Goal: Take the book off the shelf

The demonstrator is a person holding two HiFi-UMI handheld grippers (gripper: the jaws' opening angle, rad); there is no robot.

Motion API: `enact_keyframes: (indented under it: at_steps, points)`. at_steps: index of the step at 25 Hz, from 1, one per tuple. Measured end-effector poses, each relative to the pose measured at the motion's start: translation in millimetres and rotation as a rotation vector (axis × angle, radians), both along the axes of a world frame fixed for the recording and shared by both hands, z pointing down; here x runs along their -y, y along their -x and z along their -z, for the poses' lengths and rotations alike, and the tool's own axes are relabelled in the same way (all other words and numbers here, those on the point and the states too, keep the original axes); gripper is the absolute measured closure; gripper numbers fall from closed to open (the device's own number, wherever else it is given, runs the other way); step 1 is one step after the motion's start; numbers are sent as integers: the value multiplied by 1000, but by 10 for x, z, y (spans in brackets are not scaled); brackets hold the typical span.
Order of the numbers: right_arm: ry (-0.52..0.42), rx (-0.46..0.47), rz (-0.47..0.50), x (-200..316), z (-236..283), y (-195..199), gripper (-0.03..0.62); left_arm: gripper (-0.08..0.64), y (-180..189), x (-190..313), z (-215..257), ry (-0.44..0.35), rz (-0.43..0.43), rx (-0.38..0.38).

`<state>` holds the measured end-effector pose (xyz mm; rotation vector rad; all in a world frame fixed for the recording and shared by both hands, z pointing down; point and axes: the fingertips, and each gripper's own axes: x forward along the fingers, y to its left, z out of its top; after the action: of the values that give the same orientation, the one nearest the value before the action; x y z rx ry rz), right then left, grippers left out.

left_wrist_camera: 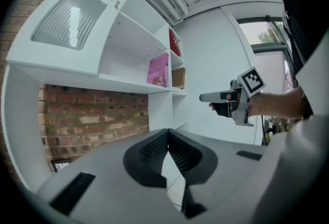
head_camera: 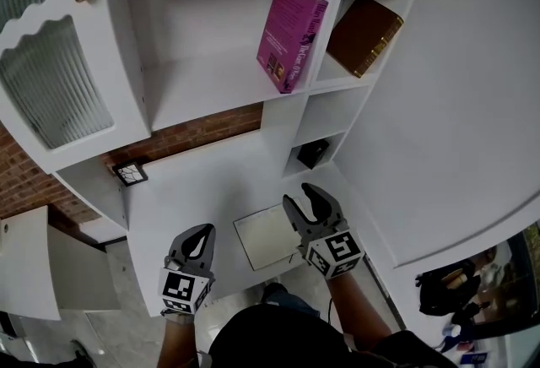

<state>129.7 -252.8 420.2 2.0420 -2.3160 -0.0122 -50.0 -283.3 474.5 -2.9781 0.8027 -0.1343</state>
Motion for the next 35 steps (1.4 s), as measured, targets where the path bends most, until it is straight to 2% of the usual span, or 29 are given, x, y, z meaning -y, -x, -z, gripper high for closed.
enact_keyframes:
  at_steps: [9,17,29,35]
  points:
    - [-51,23,5,548,354,-460,380,552,-491,384,148,-9,0,-1]
    - [-86,34,42,1045,663,-692,370,552,-858,642,251,-18,16,-8]
    - [-130,62,68,1684,1030,-905,347,552,-966,871,268,-13,91,12]
    - [-136,66,52,1908,1158,-996,344,552,-954,955,259,-7,128,19]
